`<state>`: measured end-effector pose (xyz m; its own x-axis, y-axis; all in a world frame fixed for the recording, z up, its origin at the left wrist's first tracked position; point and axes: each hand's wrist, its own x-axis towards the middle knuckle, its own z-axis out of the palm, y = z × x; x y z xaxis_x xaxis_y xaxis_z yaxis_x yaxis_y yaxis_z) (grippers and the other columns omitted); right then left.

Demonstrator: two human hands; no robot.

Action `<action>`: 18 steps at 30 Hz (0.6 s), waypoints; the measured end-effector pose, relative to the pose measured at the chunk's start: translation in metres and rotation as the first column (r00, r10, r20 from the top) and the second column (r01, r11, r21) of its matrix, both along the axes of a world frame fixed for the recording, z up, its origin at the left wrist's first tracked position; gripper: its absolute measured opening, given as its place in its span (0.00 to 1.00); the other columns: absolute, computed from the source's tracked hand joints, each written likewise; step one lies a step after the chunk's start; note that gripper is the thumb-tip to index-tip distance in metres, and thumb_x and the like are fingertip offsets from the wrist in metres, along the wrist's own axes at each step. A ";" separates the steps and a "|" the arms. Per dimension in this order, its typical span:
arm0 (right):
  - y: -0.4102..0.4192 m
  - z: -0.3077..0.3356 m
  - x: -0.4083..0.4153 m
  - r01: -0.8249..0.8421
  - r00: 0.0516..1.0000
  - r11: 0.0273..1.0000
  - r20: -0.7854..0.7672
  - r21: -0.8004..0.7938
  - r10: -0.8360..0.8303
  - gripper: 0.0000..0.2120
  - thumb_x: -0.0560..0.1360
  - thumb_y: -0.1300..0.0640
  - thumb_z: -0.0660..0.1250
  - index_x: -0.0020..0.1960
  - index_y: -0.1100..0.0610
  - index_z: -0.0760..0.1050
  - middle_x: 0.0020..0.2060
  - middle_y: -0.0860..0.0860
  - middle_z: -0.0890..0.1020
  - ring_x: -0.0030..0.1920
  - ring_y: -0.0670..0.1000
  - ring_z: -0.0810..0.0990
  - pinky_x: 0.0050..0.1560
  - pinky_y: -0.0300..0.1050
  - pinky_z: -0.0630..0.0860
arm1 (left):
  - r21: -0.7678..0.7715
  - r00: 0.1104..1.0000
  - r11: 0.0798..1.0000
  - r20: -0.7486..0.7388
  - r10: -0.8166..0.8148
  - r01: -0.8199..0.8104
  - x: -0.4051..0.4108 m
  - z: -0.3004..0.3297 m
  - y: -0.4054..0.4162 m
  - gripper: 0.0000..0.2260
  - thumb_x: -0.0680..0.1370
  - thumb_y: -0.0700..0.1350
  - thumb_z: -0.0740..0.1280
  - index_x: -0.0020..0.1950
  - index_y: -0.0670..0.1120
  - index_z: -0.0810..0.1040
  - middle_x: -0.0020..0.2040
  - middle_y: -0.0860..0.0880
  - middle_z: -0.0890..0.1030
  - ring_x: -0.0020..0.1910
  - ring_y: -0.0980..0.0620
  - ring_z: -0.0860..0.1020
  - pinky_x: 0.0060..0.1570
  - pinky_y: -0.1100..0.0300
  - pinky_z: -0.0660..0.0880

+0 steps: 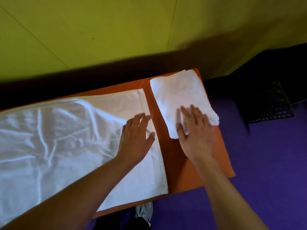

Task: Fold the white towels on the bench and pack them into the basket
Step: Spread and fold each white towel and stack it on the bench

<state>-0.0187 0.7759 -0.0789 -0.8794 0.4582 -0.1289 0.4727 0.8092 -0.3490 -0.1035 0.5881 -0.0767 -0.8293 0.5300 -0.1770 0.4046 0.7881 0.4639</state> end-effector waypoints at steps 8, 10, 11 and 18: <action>-0.016 -0.006 -0.006 0.034 0.999 0.998 -0.019 0.046 -0.033 0.22 0.80 0.53 0.65 0.73 0.51 0.70 0.74 0.56 0.72 0.74 0.58 0.68 0.75 0.58 0.66 | -0.150 0.970 0.959 0.059 -0.236 0.242 0.116 -0.008 -0.076 0.31 0.63 0.63 0.73 0.64 0.54 0.76 0.62 0.49 0.74 0.55 0.47 0.77 0.51 0.52 0.75; -0.031 0.003 -0.004 0.037 0.994 0.998 -0.103 0.048 -0.032 0.19 0.78 0.55 0.67 0.68 0.51 0.74 0.65 0.54 0.77 0.64 0.57 0.75 0.63 0.55 0.73 | -0.187 0.959 0.941 0.087 -0.270 0.282 0.126 -0.015 -0.080 0.35 0.60 0.61 0.77 0.65 0.54 0.76 0.64 0.48 0.75 0.56 0.46 0.78 0.51 0.50 0.77; -0.039 0.007 -0.002 0.014 0.989 1.000 -0.144 0.011 -0.012 0.17 0.77 0.57 0.68 0.66 0.52 0.75 0.60 0.54 0.79 0.59 0.56 0.77 0.58 0.54 0.75 | -0.197 0.958 0.938 0.084 -0.274 0.286 0.128 -0.018 -0.080 0.35 0.60 0.58 0.78 0.65 0.54 0.76 0.64 0.48 0.75 0.56 0.46 0.78 0.51 0.49 0.77; -0.079 0.008 -0.004 -0.012 0.999 0.884 0.025 -0.467 0.026 0.12 0.81 0.55 0.64 0.64 0.48 0.75 0.49 0.45 0.80 0.46 0.45 0.79 0.44 0.40 0.76 | -0.091 0.970 0.968 -0.047 -0.237 0.232 0.130 -0.026 -0.094 0.14 0.67 0.42 0.77 0.49 0.50 0.79 0.61 0.50 0.80 0.53 0.48 0.80 0.49 0.53 0.77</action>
